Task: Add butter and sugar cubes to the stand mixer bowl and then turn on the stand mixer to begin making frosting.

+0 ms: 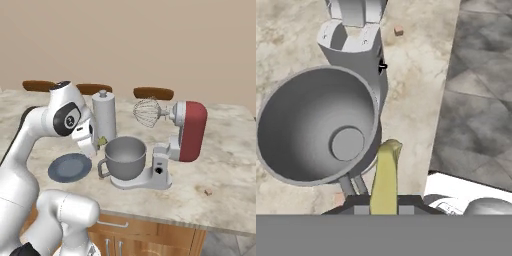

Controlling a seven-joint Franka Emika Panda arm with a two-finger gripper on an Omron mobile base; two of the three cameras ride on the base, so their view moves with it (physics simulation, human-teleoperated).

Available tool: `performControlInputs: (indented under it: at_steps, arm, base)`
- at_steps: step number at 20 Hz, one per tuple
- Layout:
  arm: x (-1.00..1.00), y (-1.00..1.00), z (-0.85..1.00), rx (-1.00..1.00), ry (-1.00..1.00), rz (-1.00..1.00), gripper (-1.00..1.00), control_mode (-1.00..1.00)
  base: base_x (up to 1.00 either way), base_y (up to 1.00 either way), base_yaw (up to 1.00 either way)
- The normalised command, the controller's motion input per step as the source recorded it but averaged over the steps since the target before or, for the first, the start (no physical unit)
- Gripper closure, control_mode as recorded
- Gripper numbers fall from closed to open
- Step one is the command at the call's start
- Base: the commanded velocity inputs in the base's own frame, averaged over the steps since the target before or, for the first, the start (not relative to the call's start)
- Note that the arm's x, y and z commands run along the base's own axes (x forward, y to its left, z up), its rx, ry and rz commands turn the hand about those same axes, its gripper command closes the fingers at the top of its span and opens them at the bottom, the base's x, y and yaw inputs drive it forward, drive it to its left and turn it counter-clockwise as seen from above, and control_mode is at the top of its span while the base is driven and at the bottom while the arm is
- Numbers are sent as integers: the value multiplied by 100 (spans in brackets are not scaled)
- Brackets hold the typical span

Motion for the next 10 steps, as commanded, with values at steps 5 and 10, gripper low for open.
performControlInputs:
  at_steps: [5, 10]
  arm:
    - [4, -40, 16, 0, 2, -4, 100, -100]
    - [15, -11, -7, -2, 3, 0, 100, -100]
  base:
    - [0, 0, 0]
    - [0, 0, 0]
